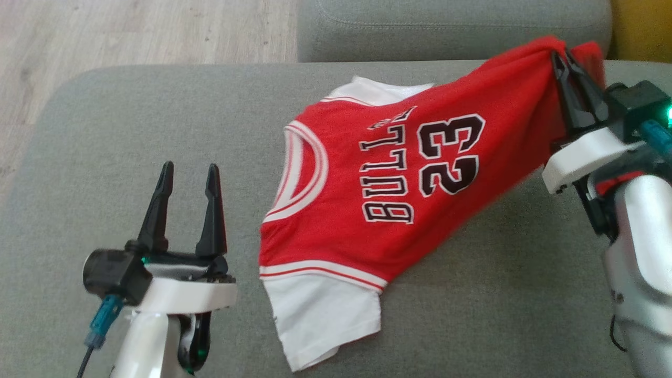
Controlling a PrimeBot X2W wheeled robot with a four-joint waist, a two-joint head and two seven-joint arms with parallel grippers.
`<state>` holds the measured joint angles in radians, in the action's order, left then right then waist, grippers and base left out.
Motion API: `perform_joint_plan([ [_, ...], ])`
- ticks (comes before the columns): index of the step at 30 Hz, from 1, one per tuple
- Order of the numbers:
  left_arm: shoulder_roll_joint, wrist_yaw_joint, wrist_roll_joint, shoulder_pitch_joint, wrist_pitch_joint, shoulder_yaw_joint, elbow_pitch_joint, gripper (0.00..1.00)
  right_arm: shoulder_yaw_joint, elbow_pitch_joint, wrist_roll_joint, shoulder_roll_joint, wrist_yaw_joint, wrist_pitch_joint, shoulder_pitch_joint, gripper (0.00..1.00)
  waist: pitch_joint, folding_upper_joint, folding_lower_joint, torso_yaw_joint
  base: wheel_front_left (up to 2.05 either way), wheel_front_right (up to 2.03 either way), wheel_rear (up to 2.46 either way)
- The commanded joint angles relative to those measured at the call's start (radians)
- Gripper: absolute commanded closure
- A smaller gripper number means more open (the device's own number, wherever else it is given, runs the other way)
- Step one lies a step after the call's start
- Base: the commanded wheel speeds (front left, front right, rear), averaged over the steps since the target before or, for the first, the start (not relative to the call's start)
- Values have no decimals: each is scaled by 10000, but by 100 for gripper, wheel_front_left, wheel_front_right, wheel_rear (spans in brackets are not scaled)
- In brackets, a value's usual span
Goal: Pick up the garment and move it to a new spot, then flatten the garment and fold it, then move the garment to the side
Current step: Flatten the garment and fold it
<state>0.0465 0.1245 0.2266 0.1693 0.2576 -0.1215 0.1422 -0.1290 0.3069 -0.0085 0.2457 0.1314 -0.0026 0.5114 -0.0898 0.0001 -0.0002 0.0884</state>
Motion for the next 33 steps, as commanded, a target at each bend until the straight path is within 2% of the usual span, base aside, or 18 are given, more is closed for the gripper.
perform_joint_plan([
  [1,44,40,-41,132,41,423,-380,0,-40,-901,-272,-73,-7,237,-41,100,29,-1,2,45,0,0,0],
  [6,41,49,-14,61,41,337,-463,0,-75,-2637,-832,-339,-7,1284,-846,100,-95,-1,2,284,0,0,0],
  [10,40,54,-1,201,41,226,-508,0,28,-2678,-1139,-385,-7,1856,-807,100,-447,-1,2,571,0,0,0],
  [14,39,57,-23,476,41,-74,-518,0,251,-1469,-1467,-253,-7,2153,-159,100,-959,-1,2,980,0,0,0],
  [18,58,59,-36,770,41,-539,-502,0,915,489,-1934,-51,-7,2162,834,100,-1434,-1,2,1486,0,0,0],
  [22,94,60,-7,973,42,-790,-539,0,1812,2354,-2612,106,-7,1875,1896,100,-1777,-1,2,1890,0,0,0],
  [26,173,60,6,1060,42,-772,-594,0,2517,3985,-3061,27,-7,1319,2760,100,-1904,-1,2,1987,0,0,0],
  [27,181,60,-5,1072,42,-751,-593,0,2730,4255,-3229,38,-7,1122,2928,13,-1899,-1,2,1963,0,0,0],
  [28,189,60,-19,1083,42,-724,-600,0,3001,4454,-3427,27,-7,921,3076,0,-1881,-1,2,1908,0,0,0],
  [33,188,60,-11,1072,42,-562,-654,0,4052,4959,-4066,-593,-7,-287,3386,0,-1561,-1,2,1410,0,0,0],
])
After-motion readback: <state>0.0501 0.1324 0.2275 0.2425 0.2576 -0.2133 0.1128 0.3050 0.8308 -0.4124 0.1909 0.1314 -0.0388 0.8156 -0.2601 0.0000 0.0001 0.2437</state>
